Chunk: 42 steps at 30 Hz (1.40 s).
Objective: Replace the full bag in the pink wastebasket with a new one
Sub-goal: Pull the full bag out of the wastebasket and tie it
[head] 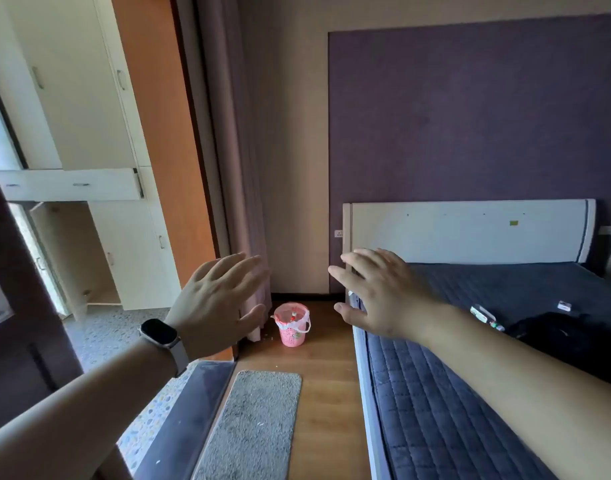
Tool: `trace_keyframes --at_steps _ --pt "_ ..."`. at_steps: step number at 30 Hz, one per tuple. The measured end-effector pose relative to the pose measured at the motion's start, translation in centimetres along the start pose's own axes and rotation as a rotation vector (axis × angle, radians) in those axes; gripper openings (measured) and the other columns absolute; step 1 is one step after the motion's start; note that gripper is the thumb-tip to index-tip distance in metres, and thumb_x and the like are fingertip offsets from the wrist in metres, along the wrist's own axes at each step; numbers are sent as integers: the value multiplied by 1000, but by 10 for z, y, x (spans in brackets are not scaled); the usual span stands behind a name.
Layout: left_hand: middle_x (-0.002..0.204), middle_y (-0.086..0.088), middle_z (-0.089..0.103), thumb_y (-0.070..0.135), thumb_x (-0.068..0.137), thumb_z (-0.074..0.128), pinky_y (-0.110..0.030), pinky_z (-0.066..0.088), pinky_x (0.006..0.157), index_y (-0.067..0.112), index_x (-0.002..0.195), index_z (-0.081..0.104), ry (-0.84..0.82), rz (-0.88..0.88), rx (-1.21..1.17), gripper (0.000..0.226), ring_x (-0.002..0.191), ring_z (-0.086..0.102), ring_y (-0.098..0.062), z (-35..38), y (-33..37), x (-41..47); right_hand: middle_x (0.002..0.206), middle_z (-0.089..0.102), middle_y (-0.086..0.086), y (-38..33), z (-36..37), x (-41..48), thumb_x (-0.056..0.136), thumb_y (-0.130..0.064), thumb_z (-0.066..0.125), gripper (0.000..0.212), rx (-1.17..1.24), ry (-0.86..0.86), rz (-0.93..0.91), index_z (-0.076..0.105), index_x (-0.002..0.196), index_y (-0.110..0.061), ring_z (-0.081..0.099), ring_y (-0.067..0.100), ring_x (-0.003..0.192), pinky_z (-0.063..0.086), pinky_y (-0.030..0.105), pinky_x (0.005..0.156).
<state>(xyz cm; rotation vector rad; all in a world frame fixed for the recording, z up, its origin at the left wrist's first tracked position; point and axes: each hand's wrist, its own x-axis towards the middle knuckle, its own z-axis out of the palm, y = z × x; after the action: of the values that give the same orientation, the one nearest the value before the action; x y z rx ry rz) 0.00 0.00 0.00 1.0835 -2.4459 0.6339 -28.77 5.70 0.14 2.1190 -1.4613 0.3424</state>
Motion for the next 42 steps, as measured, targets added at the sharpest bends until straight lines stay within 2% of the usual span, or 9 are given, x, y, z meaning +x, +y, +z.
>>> trace_keyframes --at_steps 5,11,19,29,37,42 --pt "141 -3 53 51 86 46 -47 42 101 24 133 53 -4 -3 21 54 131 47 -27 19 1 6 128 57 14 7 28 2 87 -55 41 59 54 -6 23 54 129 -16 52 34 120 42 49 100" --pt "139 -3 54 50 86 46 -47 43 100 23 132 53 -31 -4 -5 53 130 49 -27 67 -19 27 126 56 13 12 83 27 87 -54 41 57 119 -23 39 54 128 -17 53 32 117 44 46 96" --pt "142 -4 52 55 87 38 -50 40 103 24 134 50 -118 -75 -80 58 132 45 -26 161 -91 77 129 55 11 32 170 109 86 -55 41 58 138 -101 71 53 129 -17 50 31 120 43 44 96" --pt "145 -1 49 58 88 33 -47 33 108 26 136 51 -125 -88 -162 61 135 42 -24 253 -164 161 133 52 10 64 245 210 90 -54 36 57 142 -138 145 52 131 -18 47 29 124 41 44 98" --pt "142 0 51 55 88 42 -46 36 106 25 132 52 -116 -116 -217 55 133 44 -23 333 -162 237 132 54 9 132 322 244 89 -54 40 55 158 -179 151 52 129 -19 50 29 122 45 45 96" --pt "140 4 53 57 87 41 -43 37 105 27 131 55 -120 -172 -186 55 131 46 -21 389 -147 295 131 54 9 203 385 271 89 -54 38 58 213 -165 139 54 131 -18 50 28 120 43 41 96"
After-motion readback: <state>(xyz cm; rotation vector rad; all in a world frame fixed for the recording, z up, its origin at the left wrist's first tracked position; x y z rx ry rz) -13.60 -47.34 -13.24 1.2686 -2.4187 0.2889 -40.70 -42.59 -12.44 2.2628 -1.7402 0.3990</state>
